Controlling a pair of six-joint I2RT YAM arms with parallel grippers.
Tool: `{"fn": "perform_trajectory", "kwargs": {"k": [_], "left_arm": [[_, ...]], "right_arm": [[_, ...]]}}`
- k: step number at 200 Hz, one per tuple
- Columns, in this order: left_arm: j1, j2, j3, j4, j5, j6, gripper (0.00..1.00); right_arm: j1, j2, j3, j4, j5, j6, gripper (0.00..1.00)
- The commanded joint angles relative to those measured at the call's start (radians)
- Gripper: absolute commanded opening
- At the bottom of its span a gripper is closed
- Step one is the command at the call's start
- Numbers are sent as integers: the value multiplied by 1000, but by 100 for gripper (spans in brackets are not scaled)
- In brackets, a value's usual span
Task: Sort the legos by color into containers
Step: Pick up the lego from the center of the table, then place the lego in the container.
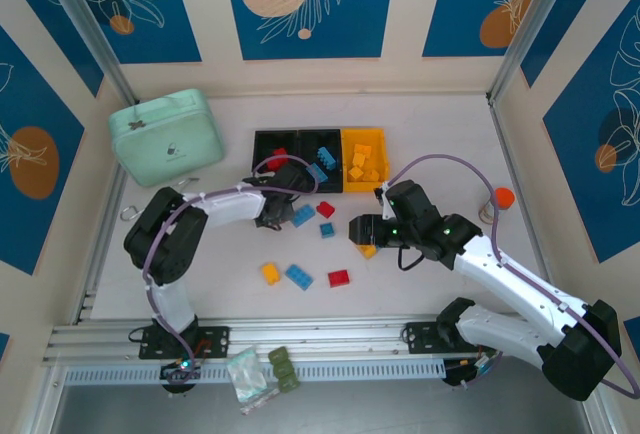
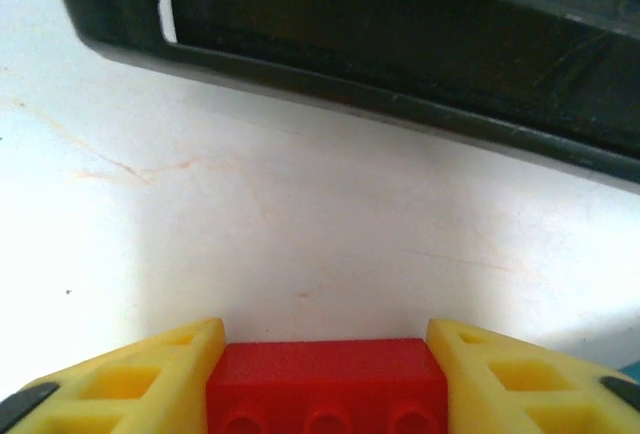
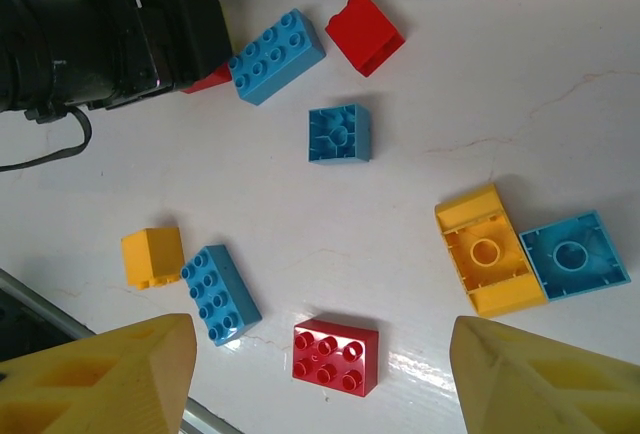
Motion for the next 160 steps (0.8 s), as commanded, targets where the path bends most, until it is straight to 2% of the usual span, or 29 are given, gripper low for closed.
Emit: {"fn": "perform_trajectory", "kwargs": {"k": [1, 14, 33, 96, 123, 160], "left_arm": [[8, -51, -30, -15, -8, 1, 44], [8, -75, -38, -15, -3, 14, 37], [9, -124, -52, -19, 11, 37, 34], [25, -277, -29, -79, 85, 157, 33], [67, -285, 44, -110, 130, 210, 33], [112, -214, 198, -153, 160, 285, 33]], "right_arm": [[10, -6, -5, 6, -15, 19, 68], [15, -7, -4, 6, -12, 20, 68], [23, -5, -1, 6, -11, 21, 68], [71, 61, 38, 25, 1, 20, 68], [94, 98, 70, 38, 6, 13, 68], [122, 141, 103, 48, 17, 12, 68]]}}
